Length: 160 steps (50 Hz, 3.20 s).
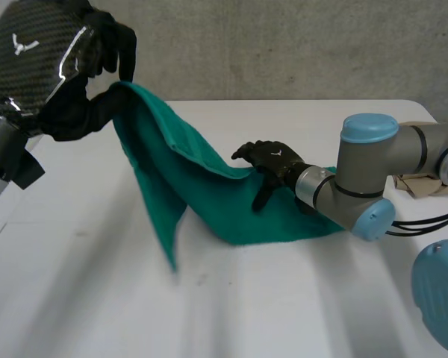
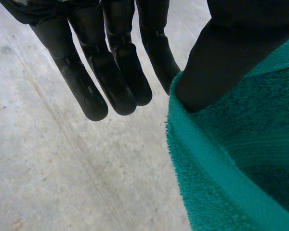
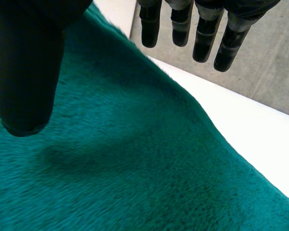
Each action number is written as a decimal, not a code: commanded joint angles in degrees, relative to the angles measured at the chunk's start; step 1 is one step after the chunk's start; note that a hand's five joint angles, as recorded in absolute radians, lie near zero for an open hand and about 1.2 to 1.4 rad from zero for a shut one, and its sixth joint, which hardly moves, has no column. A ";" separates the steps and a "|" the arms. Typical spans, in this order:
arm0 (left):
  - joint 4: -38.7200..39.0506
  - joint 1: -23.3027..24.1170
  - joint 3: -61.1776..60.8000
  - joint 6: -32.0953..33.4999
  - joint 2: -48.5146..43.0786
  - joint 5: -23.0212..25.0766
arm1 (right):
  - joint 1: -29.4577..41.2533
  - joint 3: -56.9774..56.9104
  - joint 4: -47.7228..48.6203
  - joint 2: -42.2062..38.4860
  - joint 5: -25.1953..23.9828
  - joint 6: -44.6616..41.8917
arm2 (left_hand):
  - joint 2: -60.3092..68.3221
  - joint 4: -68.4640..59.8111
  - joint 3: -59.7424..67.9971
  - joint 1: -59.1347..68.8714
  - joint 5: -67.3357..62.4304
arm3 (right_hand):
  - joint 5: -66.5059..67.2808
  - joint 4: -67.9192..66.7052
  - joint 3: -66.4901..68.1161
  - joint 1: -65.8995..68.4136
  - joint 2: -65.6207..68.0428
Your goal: Fold the laundry.
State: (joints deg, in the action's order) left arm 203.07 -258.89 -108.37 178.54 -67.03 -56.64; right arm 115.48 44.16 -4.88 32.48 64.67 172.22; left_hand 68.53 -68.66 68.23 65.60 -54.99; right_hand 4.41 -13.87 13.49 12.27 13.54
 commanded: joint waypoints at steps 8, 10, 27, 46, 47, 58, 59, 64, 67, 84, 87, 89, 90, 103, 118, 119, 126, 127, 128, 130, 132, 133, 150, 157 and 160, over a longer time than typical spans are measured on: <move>7.43 -3.02 -0.26 -6.98 0.94 -2.33 | -0.17 -12.61 -5.05 -4.89 -4.90 0.84 | 11.47 -11.34 11.77 14.40 -15.01 | 65.59 -66.13 66.51 67.73 66.46; 9.36 -4.78 0.17 -6.80 -0.11 -4.27 | -0.95 -14.44 -6.10 -3.14 -4.55 0.75 | 11.47 -11.34 11.77 14.40 -15.01 | 65.59 -66.13 66.51 67.73 66.46; 13.67 -4.52 27.75 -5.66 -30.68 -21.31 | -9.66 -11.14 5.14 25.78 3.89 -7.51 | 11.47 -11.34 11.77 14.40 -15.01 | 65.59 -66.13 66.51 67.73 66.46; 12.35 -3.90 2.13 14.44 -33.86 -17.54 | -5.55 47.91 2.25 44.52 4.94 -30.95 | 11.47 -11.34 11.77 14.40 -15.01 | 65.59 -66.13 66.51 67.73 66.46; 12.35 -3.90 0.98 16.38 -34.39 -17.36 | -4.40 49.16 2.24 43.73 5.29 -31.76 | 11.47 -11.34 11.77 14.40 -15.01 | 65.59 -66.13 66.51 67.73 66.46; 7.19 -3.90 -3.61 31.43 -41.78 -17.63 | 2.91 51.11 8.30 32.38 12.76 -31.95 | -13.43 13.55 -13.12 -10.49 9.88 | 65.59 -66.13 66.51 67.73 66.46; 6.21 -3.90 -3.60 31.69 -41.60 -17.63 | 3.08 50.85 8.39 32.21 12.85 -31.86 | -20.90 21.03 -20.59 -17.97 17.36 | 65.59 -66.13 66.51 67.73 66.46; 0.67 -3.64 -3.52 31.96 -39.76 -18.33 | 3.70 49.88 8.74 32.20 13.03 -29.31 | -39.29 39.42 -38.98 -36.36 35.75 | 65.59 -66.13 66.51 67.73 66.46; -1.79 -3.81 -4.30 31.70 -35.55 -19.47 | 3.61 49.62 9.36 32.56 13.03 -26.41 | -42.00 42.13 -41.70 -39.07 38.46 | 65.59 -66.13 66.51 67.73 66.46; -9.08 2.42 -12.83 31.26 -19.28 -21.22 | 4.32 45.14 9.27 33.09 14.26 -18.67 | -44.86 44.99 -44.56 -41.93 41.32 | 65.59 -66.13 66.51 67.73 66.46; -12.16 4.09 -12.75 29.68 -18.75 -24.21 | 4.40 43.91 9.10 33.17 14.35 -17.88 | -44.86 44.99 -44.56 -41.93 41.32 | 65.59 -66.13 66.51 67.73 66.46; -12.96 6.19 -12.48 27.23 -18.49 -25.45 | 4.49 42.94 8.92 33.17 14.52 -16.48 | -44.86 44.99 -44.56 -41.93 41.32 | 65.59 -66.13 66.51 67.73 66.46; -12.96 7.25 -12.22 26.00 -18.66 -25.88 | 4.49 42.68 8.92 33.17 14.70 -15.78 | -44.86 44.99 -44.56 -41.93 41.32 | 65.59 -66.13 66.51 67.73 66.46; -11.99 23.59 -1.24 3.49 -35.26 -36.25 | 6.42 36.96 5.94 33.26 14.70 -1.63 | -44.69 44.82 -44.39 -41.76 41.15 | 65.59 -66.13 66.51 67.73 66.46; -9.62 29.05 11.95 -1.61 -52.93 -47.77 | 7.48 38.28 4.17 36.77 14.26 0.93 | -44.36 44.49 -44.05 -41.43 40.81 | 65.59 -66.13 66.51 67.73 66.46; -9.44 29.06 12.56 -2.05 -53.55 -47.95 | 7.39 38.71 4.17 37.56 14.00 1.36 | -44.19 44.32 -43.88 -41.26 40.65 | 65.59 -66.13 66.51 67.73 66.46; -9.44 27.92 13.10 -2.32 -53.47 -49.00 | 6.87 40.12 4.79 40.55 14.17 1.37 | -42.34 42.47 -42.03 -39.41 38.80 | 65.59 -66.13 66.51 67.73 66.46; -9.44 27.48 12.22 -2.32 -52.86 -48.57 | 6.87 40.12 4.79 40.56 14.00 1.45 | -42.17 42.30 -41.87 -39.24 38.63 | 65.59 -66.13 66.51 67.73 66.46; -9.44 27.39 11.95 -2.32 -52.50 -48.56 | 6.87 40.04 4.79 40.64 14.00 1.37 | -42.00 42.13 -41.70 -39.07 38.46 | 65.59 -66.13 66.51 67.73 66.46; -9.44 27.47 11.25 -2.40 -51.36 -48.65 | 6.95 39.69 4.79 40.64 14.17 1.37 | -42.17 42.30 -41.86 -39.24 38.63 | 65.59 -66.13 66.51 67.73 66.46; -9.44 27.74 10.11 -2.67 -49.17 -48.48 | 7.04 39.42 4.79 40.64 14.00 1.37 | -42.51 42.63 -42.20 -39.57 38.96 | 65.59 -66.13 66.51 67.73 66.46; -9.44 28.00 9.76 -2.84 -48.55 -48.48 | 7.04 39.25 4.70 40.64 14.00 1.45 | -42.84 42.97 -42.53 -39.91 39.29 | 65.59 -66.13 66.51 67.73 66.46; -3.04 34.77 13.00 -10.58 -51.43 -50.58 | 8.54 38.89 4.61 41.17 13.91 5.41 | -44.86 44.99 -44.56 -41.93 41.32 | 65.59 -66.13 66.51 67.73 66.46; 1.01 33.98 15.03 -9.70 -55.92 -60.15 | 7.66 39.95 4.70 42.84 14.00 5.59 | -43.35 43.48 -43.05 -40.42 39.81 | 65.59 -66.13 66.51 67.73 66.46; 1.02 31.53 14.94 -9.00 -56.01 -64.90 | 7.57 40.47 4.79 42.93 14.00 5.50 | -42.85 42.97 -42.54 -39.91 39.30 | 65.59 -66.13 66.51 67.73 66.46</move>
State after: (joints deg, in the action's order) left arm 202.94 -224.45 -93.86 168.30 -121.65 -113.10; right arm 123.63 83.66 -0.18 74.73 78.61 177.85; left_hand 22.75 -22.25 22.83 23.66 -11.96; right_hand 56.88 -68.09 67.73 56.75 67.39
